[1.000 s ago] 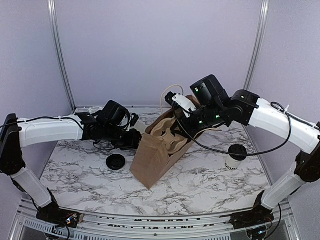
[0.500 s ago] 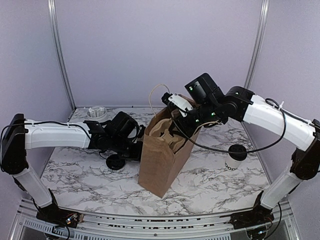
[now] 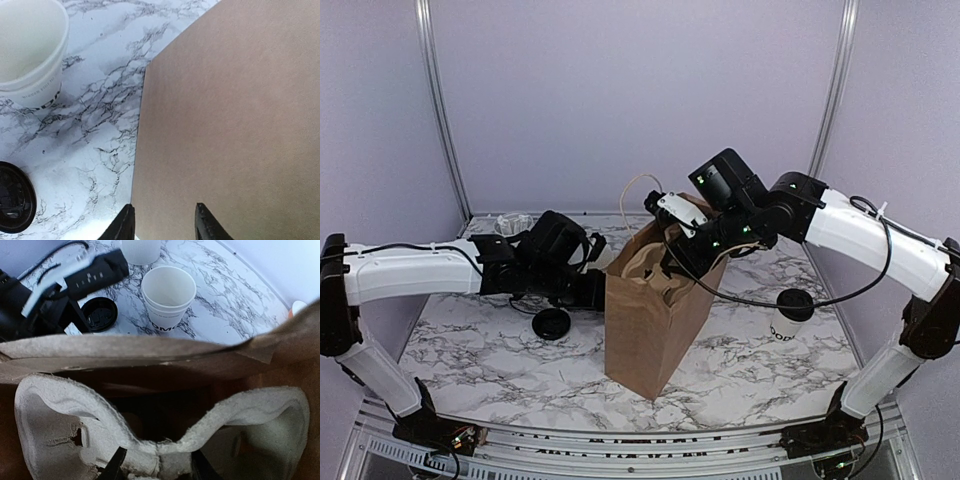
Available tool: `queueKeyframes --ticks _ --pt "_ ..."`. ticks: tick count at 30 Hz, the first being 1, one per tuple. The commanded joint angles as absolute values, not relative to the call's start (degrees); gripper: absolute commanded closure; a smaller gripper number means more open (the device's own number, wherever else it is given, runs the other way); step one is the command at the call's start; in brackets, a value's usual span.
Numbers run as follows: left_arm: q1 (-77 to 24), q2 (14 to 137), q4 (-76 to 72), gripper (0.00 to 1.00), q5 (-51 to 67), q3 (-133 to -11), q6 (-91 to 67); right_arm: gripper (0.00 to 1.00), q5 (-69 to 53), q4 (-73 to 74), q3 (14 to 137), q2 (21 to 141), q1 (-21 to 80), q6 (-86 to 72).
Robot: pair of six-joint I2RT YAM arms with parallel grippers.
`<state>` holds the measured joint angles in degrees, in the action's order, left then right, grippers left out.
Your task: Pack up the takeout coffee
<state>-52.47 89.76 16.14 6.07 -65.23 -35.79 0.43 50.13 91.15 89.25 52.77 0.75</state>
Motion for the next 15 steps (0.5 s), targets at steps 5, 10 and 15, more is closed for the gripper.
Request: queueKeyframes --ticks 5,10,15 --pt "-47.5 79.4 20.1 0.53 2.4 -70.8 -33.4 0.69 0.0 50.2 92.3 89.7 53.2 1.1" --pt "-46.2 76.0 19.8 0.45 4.3 -75.5 -29.4 0.70 0.0 49.9 91.9 89.9 53.2 1.1" --pt "-46.1 76.6 19.2 0.44 9.3 -81.1 -26.7 0.70 0.1 49.8 91.9 90.1 53.2 0.9"
